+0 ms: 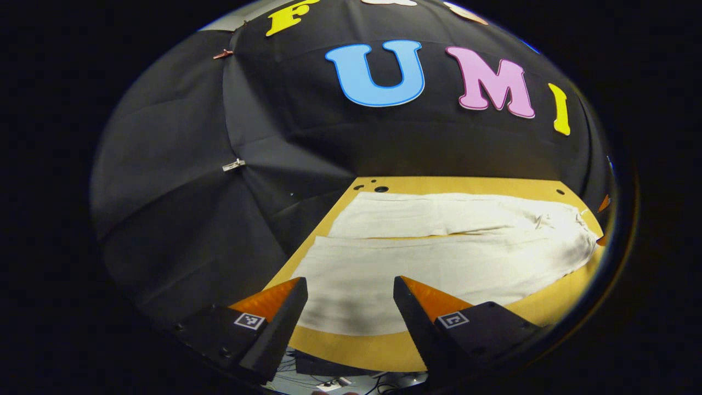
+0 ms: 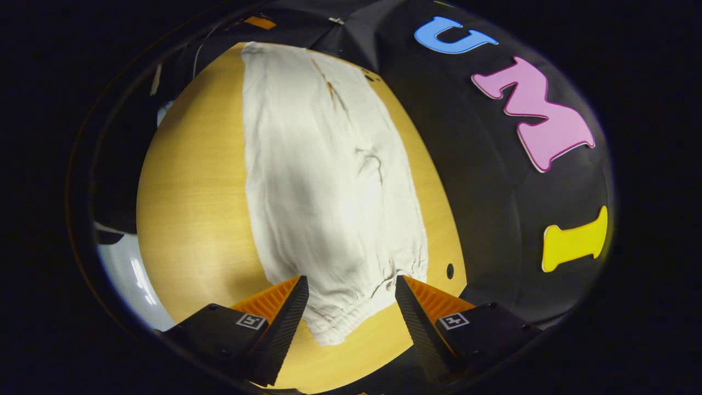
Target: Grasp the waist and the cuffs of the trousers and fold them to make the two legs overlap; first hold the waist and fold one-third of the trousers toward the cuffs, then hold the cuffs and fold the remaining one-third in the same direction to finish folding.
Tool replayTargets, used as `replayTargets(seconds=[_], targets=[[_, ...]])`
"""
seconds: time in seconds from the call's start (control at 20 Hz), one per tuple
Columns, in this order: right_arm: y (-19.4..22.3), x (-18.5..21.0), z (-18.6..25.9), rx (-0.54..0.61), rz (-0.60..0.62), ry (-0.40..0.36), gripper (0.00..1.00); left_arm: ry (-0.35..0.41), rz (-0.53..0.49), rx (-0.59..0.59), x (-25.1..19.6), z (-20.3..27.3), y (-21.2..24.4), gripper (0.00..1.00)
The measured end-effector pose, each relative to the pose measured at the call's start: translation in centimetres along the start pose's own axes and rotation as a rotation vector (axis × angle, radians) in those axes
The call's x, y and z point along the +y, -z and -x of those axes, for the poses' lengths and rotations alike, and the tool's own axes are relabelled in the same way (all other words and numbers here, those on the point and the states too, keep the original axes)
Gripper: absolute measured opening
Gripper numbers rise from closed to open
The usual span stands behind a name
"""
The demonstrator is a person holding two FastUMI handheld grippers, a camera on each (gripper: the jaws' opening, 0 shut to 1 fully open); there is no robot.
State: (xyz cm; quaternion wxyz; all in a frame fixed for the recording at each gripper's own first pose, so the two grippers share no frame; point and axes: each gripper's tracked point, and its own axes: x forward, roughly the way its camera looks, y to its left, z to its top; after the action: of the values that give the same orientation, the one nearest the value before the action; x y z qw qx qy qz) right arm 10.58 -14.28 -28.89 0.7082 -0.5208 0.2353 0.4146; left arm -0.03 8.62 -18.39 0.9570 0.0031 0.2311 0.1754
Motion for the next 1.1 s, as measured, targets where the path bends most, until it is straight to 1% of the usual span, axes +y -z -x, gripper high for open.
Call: replayTargets(seconds=[0.1, 0.25, 0.45, 0.55, 0.65, 0.7, 0.85, 0.95, 1.0, 1.05, 1.1], targets=[[1.8, 0.8, -0.4, 0.034, 0.048, -0.041, 0.98, 0.001, 0.016, 0.022, -0.1, -0.1, 0.7, 0.98], [4.2, 2.0, -1.0, 0.089, 0.047, -0.098, 0.97, 0.002, 0.019, 0.043, -0.3, -0.3, 1.3, 0.98], [6.9, 3.2, -2.3, 0.152, 0.103, -0.136, 0.97, 0.016, -0.002, 0.051, -0.6, -0.5, 1.3, 0.98], [7.9, 3.2, -2.9, 0.180, 0.143, -0.123, 0.97, 0.015, -0.007, 0.055, -0.6, -0.6, 1.3, 0.98], [8.4, 1.6, -3.7, 0.191, 0.208, -0.053, 0.96, 0.010, -0.005, 0.059, -0.6, -0.7, 1.2, 0.98], [8.4, 1.0, -4.1, 0.197, 0.230, -0.025, 0.93, 0.000, -0.004, 0.063, -0.5, -0.8, 1.3, 0.98], [8.8, 0.1, -5.5, 0.233, 0.272, 0.020, 0.92, -0.031, 0.025, 0.095, -0.2, -1.3, 2.0, 0.98], [9.2, -0.3, -6.2, 0.272, 0.297, 0.034, 0.83, -0.058, 0.049, 0.119, 0.8, -2.1, 3.2, 0.98], [9.4, -0.3, -6.5, 0.291, 0.298, 0.033, 0.69, -0.075, 0.056, 0.131, 1.5, -2.2, 3.7, 0.98], [9.6, -0.2, -6.4, 0.312, 0.293, 0.033, 0.58, -0.090, 0.058, 0.140, 2.2, -2.3, 4.1, 0.98], [9.8, -0.3, -6.7, 0.322, 0.285, 0.030, 0.44, -0.102, 0.055, 0.147, 3.0, -2.4, 4.6, 0.98]])
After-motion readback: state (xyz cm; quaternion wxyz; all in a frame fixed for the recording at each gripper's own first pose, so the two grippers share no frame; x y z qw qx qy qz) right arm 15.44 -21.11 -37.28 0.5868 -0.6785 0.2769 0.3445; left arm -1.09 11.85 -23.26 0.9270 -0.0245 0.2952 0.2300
